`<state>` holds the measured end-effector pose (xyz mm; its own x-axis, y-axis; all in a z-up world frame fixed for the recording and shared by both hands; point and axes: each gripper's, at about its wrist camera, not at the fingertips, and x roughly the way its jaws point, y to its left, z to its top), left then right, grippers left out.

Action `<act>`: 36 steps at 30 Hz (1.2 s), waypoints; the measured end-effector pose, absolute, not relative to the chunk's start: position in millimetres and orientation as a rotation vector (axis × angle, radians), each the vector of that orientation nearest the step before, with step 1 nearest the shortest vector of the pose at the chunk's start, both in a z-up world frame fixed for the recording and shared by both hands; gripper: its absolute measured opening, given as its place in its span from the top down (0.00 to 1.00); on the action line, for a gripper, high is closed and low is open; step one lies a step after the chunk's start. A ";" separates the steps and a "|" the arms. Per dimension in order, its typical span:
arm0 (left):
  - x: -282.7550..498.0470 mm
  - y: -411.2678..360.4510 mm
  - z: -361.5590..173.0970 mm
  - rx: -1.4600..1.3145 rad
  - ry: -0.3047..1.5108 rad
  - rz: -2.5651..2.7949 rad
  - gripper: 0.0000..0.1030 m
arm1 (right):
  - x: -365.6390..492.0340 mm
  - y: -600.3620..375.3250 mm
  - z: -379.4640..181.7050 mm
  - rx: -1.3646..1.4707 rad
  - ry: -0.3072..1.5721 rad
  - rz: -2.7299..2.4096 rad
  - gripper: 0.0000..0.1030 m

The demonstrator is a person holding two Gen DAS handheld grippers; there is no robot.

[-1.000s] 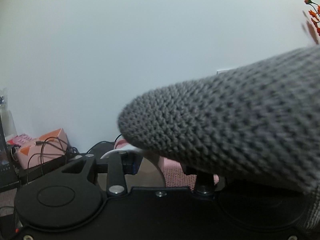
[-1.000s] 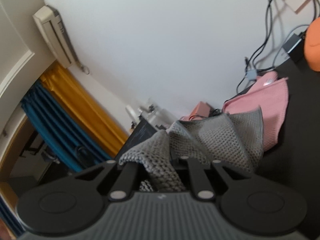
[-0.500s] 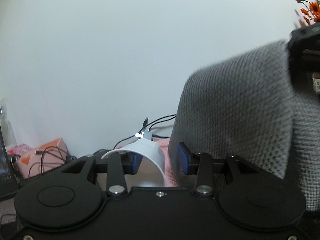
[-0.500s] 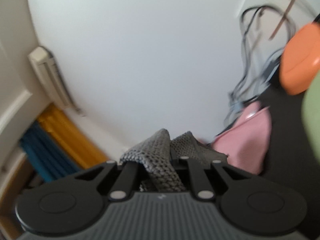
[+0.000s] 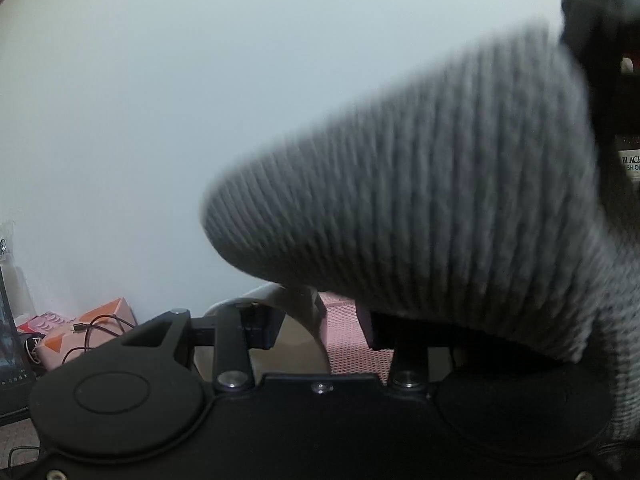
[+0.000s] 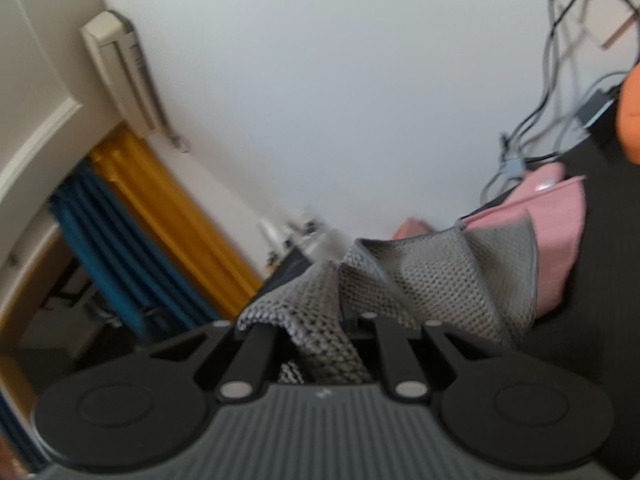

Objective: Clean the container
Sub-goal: 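Pull the right tool with the towel away from the cup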

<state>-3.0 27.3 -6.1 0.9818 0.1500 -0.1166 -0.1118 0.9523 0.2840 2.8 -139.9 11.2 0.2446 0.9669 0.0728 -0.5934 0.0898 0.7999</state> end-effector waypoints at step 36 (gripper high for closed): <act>-37.1 61.8 40.6 -0.227 0.122 -0.322 0.56 | 30.8 -157.4 -37.0 1.041 0.714 0.976 0.90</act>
<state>-37.1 61.8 40.6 0.9416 -0.3265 -0.0825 0.2992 0.9235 -0.2399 30.8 -157.4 -37.0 0.4114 0.9106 -0.0387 -0.3123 0.1807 0.9326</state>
